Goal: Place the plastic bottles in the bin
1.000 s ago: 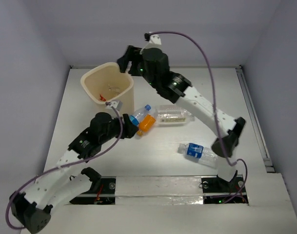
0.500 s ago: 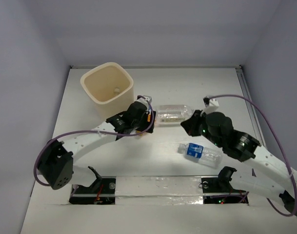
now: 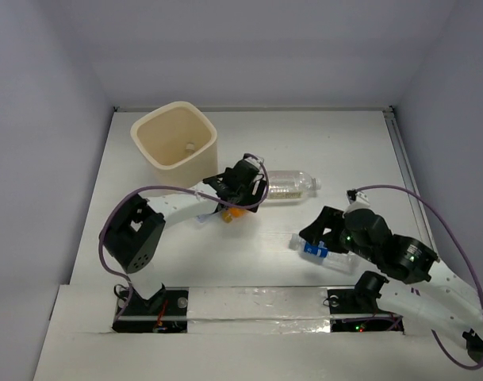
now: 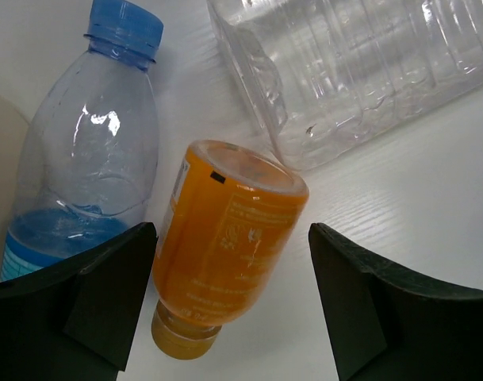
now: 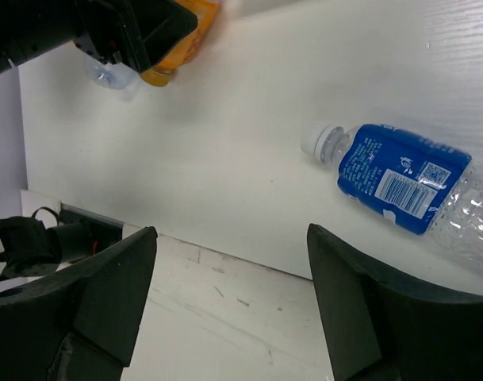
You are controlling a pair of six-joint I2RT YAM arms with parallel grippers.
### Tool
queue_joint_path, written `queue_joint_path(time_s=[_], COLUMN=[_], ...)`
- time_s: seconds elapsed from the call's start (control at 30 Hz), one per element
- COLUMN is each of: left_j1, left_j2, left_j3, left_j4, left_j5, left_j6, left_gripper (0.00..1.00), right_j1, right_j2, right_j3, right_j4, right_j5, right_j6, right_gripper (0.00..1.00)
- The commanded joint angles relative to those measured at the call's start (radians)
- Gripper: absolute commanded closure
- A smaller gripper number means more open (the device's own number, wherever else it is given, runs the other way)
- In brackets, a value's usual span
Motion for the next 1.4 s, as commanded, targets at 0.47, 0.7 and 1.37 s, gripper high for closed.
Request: queue_joint_path(time_s=[0.47, 0.7, 1.37], left_j1=[-0.004, 0.005, 0.369], left_j2=[-0.062, -0.235, -0.47], left_j3=[-0.006, 0.058, 0.469], left_j4=[0.037, -0.01, -0.116], left_j5=[0.1, 0.157, 0.418], left_j6=[-0.007, -0.034, -0.085], left_gripper=[0.7, 0.74, 0.77], right_j1=[-0.003, -0.003, -0.015], right_j2=[0.363, 0.589, 1.058], right_j3=[0.269, 0.379, 0.488], right_j4=[-0.383, -0.491, -0.437], right_j5=[0.024, 0.021, -0.067], right_j6=[-0.111, -0.318, -0.612], right_gripper=[0.13, 0.01, 0.0])
